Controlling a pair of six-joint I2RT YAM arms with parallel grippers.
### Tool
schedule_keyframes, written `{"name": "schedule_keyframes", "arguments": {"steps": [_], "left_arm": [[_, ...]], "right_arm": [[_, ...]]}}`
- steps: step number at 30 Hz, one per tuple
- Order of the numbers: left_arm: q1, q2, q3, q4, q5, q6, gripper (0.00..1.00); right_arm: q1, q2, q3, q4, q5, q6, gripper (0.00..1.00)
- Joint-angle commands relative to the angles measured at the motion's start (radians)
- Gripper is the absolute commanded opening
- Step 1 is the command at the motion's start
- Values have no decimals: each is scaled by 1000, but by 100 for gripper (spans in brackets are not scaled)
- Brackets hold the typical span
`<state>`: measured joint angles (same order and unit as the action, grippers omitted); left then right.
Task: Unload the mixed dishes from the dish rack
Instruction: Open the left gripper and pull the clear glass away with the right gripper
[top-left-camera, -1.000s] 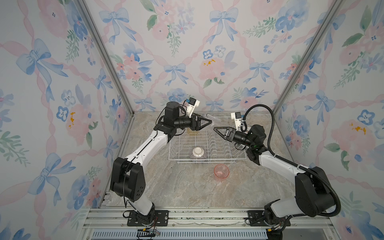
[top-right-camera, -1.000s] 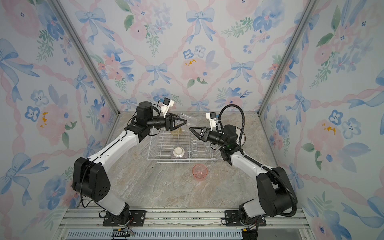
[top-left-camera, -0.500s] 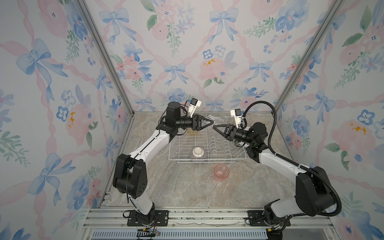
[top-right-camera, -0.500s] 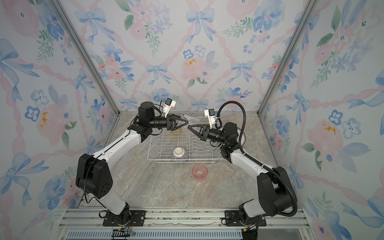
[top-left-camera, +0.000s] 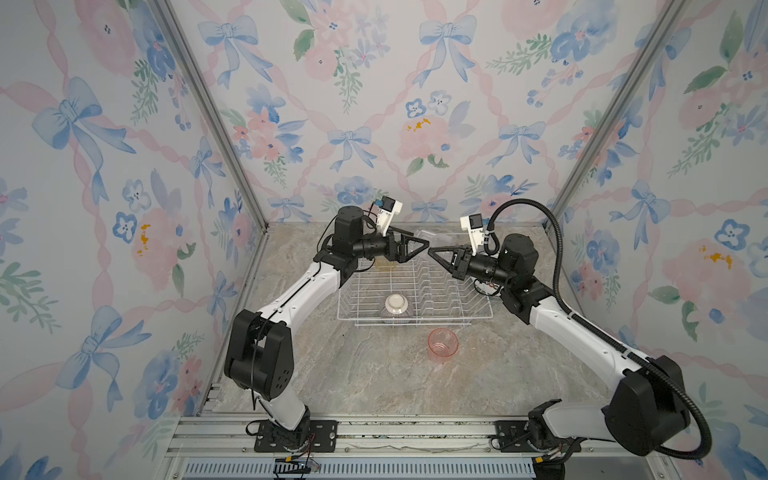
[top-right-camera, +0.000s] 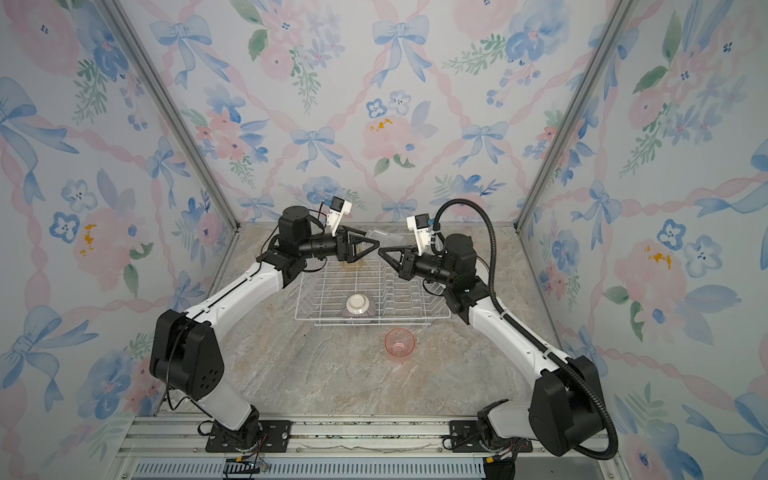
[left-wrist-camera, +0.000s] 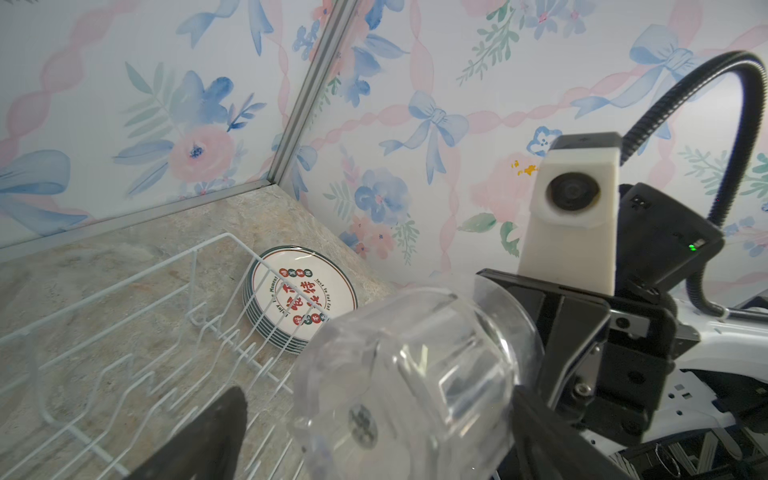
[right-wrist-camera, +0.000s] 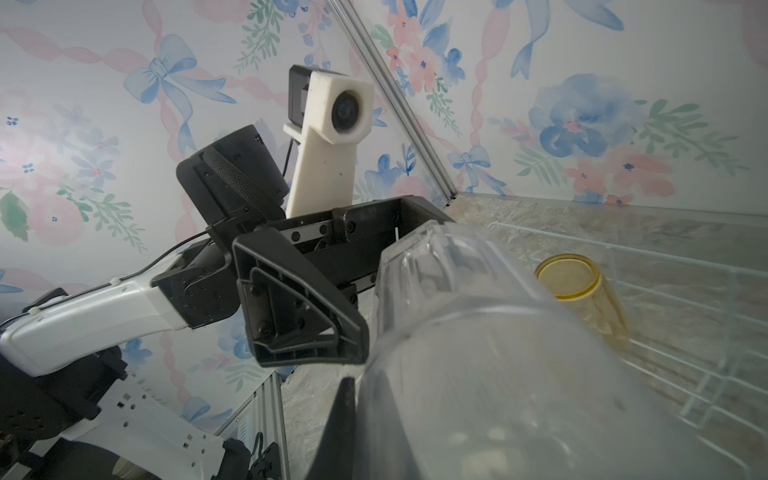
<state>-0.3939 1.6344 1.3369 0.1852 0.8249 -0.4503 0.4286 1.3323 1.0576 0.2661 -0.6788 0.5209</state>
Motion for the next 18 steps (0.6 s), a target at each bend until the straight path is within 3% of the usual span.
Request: {"name": "schedule_keyframes", "arguments": {"steps": [1, 6, 10, 14, 18], "left_arm": [[10, -96, -36, -37, -165, 85, 98], [10, -215, -135, -104, -455, 151, 98], [13, -306, -216, -155, -693, 184, 98], [21, -325, -222, -222, -756, 209, 98], [30, -344, -239, -221, -760, 209, 98]], "right_arm": [[10, -54, 103, -344, 101, -227, 0], [67, -66, 243, -758, 249, -452, 0], [205, -92, 320, -1003, 493, -589, 0], [338, -102, 370, -1183, 682, -633, 0], [495, -77, 390, -1282, 713, -665, 0]]}}
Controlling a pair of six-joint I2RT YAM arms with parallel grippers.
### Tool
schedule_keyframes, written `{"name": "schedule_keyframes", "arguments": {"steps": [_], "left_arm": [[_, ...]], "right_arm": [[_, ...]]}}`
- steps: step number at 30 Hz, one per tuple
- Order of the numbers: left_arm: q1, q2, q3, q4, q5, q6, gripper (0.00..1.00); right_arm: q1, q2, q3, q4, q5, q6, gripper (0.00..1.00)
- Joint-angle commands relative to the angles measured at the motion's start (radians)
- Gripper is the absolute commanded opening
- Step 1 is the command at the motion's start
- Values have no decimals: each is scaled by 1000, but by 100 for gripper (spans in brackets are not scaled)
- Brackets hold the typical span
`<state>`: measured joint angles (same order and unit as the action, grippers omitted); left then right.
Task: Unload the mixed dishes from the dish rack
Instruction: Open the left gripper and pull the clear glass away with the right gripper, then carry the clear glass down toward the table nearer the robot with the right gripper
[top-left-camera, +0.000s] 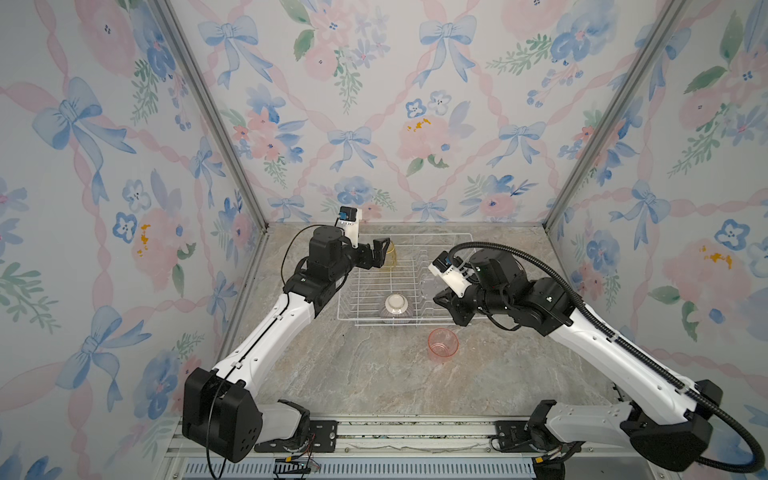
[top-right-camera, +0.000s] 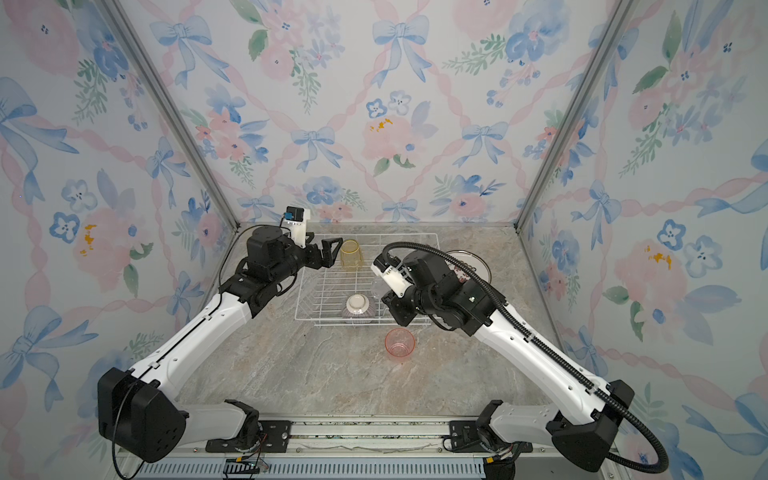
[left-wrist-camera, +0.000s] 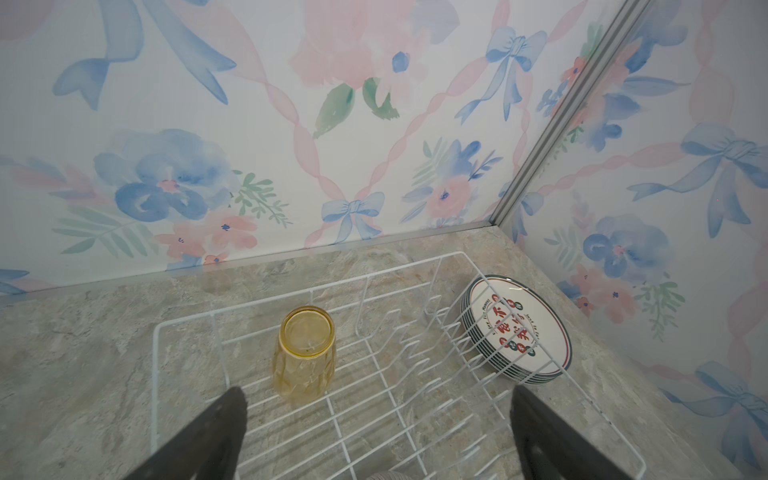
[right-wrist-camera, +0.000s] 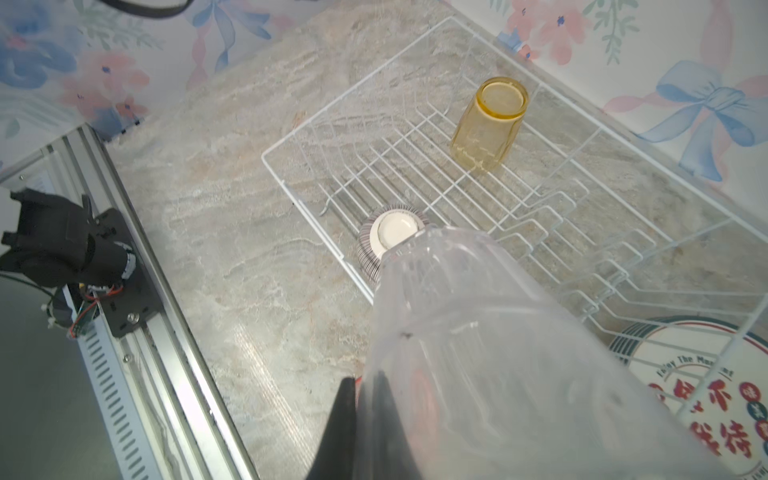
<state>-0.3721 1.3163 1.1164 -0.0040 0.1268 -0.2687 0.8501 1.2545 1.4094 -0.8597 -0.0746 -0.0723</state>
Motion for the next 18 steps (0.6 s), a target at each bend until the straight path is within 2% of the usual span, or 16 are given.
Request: {"name": "schedule_keyframes", "arguments": {"steps": [1, 8, 18], "left_arm": [[14, -30, -20, -35, -63, 28, 98], [63, -51, -25, -85, -84, 36, 98], [87, -74, -43, -89, -79, 38, 98]], "right_arm": [[109, 16, 44, -171, 122, -72, 0], [256, 131, 53, -189, 169, -78, 0], [355, 376, 133, -269, 162, -137, 0]]}}
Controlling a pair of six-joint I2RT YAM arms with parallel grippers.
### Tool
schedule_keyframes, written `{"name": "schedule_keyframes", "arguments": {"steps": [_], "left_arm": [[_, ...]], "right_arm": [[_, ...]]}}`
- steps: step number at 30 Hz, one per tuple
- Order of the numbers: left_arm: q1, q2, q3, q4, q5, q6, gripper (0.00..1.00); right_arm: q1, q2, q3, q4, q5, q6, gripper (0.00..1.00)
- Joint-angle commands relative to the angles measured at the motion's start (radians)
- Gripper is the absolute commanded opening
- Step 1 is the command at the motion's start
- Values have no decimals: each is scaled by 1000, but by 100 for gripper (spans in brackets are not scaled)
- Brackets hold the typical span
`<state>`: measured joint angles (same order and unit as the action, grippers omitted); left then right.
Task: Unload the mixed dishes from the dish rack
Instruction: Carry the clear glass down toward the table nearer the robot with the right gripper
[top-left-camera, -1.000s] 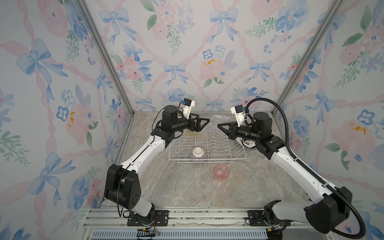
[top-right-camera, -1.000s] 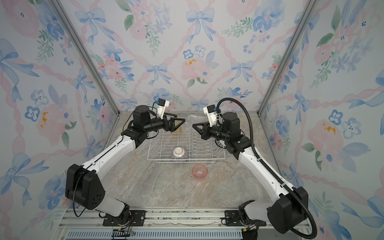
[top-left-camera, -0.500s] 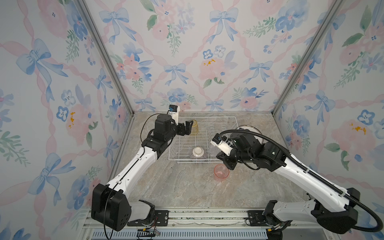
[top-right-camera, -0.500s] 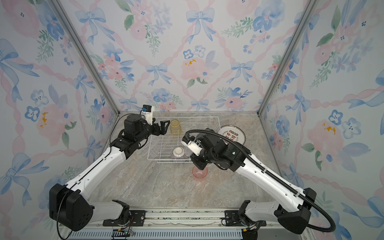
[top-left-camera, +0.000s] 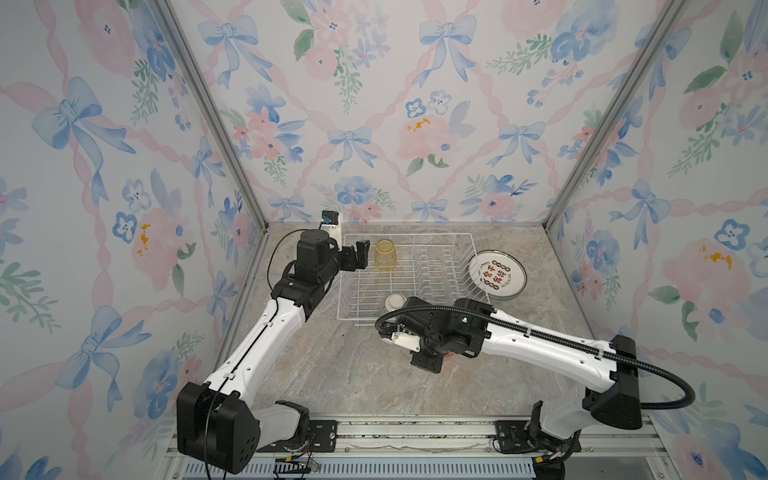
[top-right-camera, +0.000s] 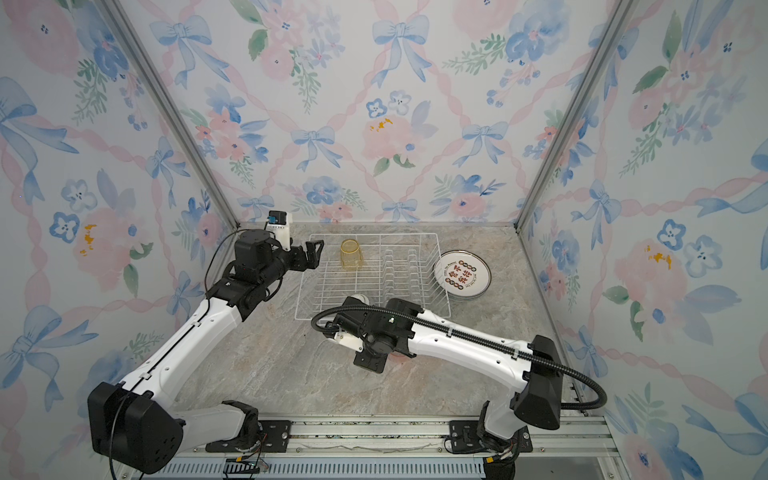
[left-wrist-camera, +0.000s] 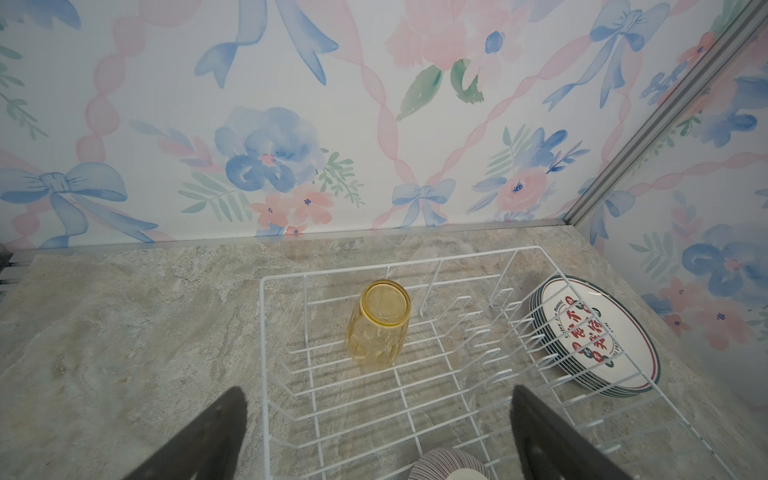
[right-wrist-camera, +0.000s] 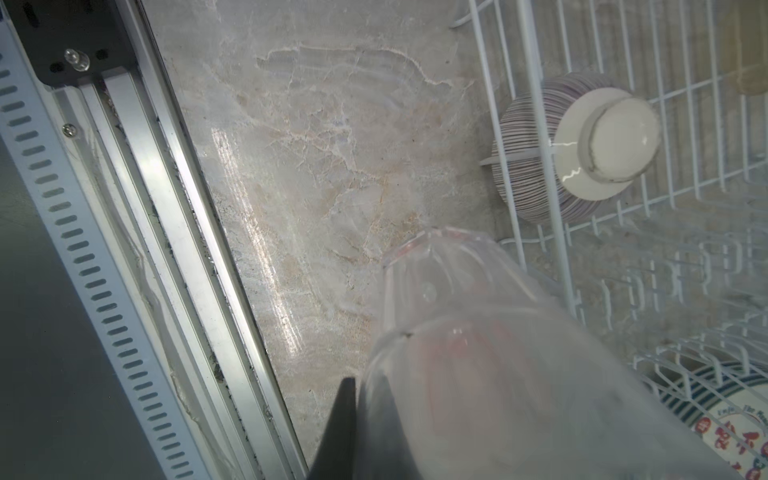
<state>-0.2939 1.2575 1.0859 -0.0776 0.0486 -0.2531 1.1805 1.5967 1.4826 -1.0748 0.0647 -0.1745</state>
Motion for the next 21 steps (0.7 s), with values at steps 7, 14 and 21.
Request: {"name": "schedule_keyframes", "arguments": {"steps": [7, 14, 21], "left_arm": [[20, -19, -12, -19, 3, 33, 98], [32, -17, -11, -17, 19, 38, 98], [41, -1, -12, -17, 29, 40, 98]], "right_arm": [[34, 185, 116, -100, 37, -72, 0], [33, 300, 150, -125, 87, -90, 0], [20, 372, 159, -141, 118, -101, 0]]}}
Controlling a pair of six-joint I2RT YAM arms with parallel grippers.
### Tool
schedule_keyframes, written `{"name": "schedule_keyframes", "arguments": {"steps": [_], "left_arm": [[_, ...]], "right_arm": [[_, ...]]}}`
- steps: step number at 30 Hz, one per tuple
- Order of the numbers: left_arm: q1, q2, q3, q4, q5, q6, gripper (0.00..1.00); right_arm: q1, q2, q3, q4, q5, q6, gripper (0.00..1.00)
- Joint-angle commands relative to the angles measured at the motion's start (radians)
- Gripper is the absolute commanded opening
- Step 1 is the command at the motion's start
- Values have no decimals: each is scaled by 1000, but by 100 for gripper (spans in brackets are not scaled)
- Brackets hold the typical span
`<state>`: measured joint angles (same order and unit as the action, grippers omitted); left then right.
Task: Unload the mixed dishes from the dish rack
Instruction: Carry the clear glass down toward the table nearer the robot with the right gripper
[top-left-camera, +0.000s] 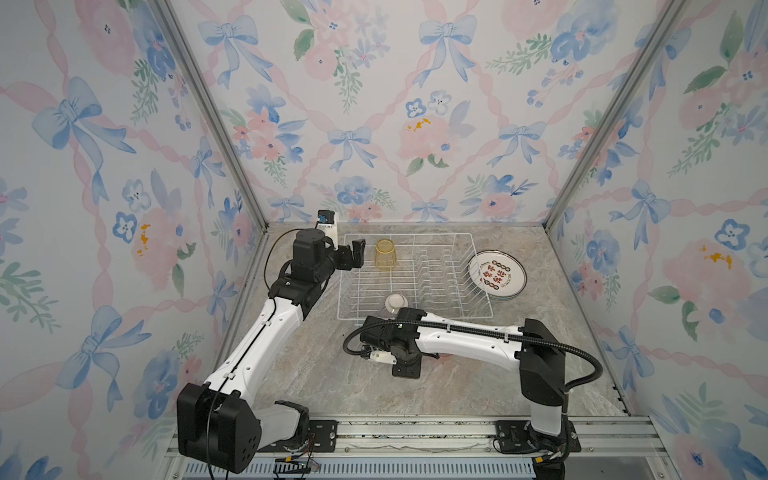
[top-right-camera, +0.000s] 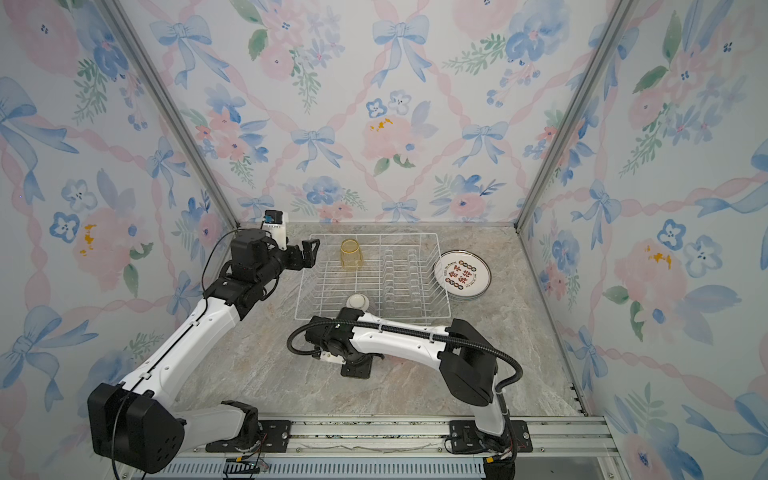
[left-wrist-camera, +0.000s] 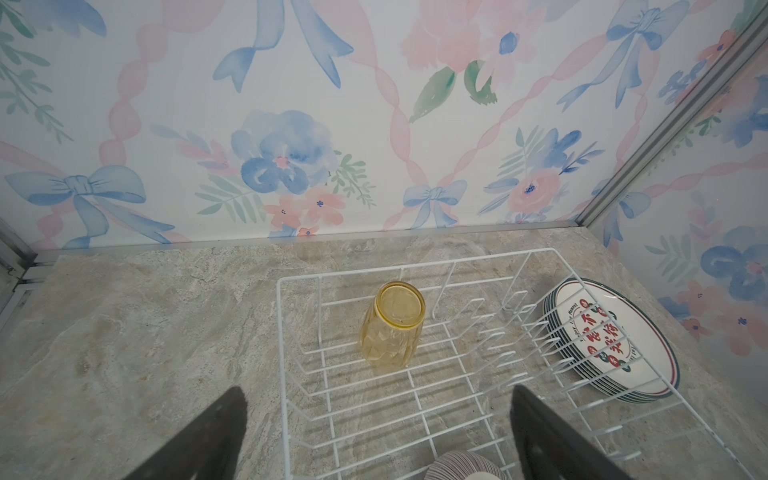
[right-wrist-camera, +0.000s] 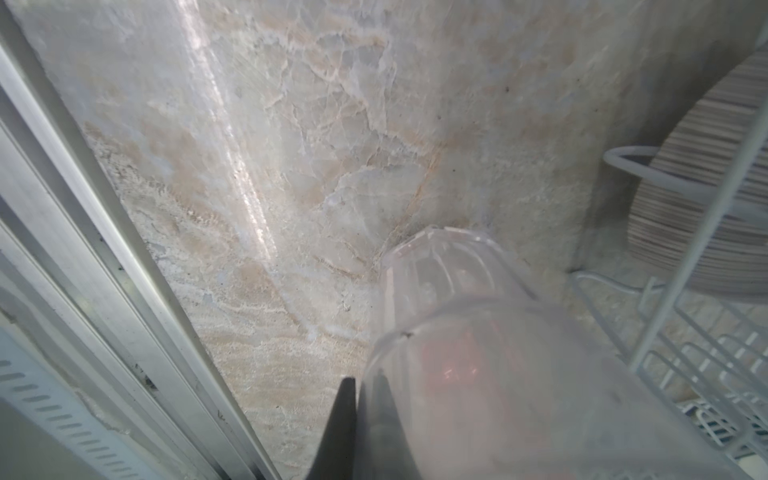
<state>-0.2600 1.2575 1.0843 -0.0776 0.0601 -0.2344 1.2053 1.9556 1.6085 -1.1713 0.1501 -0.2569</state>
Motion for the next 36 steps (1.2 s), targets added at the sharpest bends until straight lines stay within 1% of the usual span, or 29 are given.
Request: {"name": "schedule_keyframes", "arguments": {"steps": [1, 18, 29, 36], "left_arm": [[8, 0, -11, -17, 18, 22, 98], [14, 35, -7, -16, 34, 29, 98], [15, 44, -2, -17, 44, 30, 98], [15, 55, -1, -17, 55, 27, 98]], "right_arm": [[-9, 17, 32, -45, 30, -18, 0], [-85, 40, 11, -22, 13, -27, 0], [-103, 29, -23, -10, -14, -22, 0], [-104, -4, -37, 20, -39, -22, 0]]}}
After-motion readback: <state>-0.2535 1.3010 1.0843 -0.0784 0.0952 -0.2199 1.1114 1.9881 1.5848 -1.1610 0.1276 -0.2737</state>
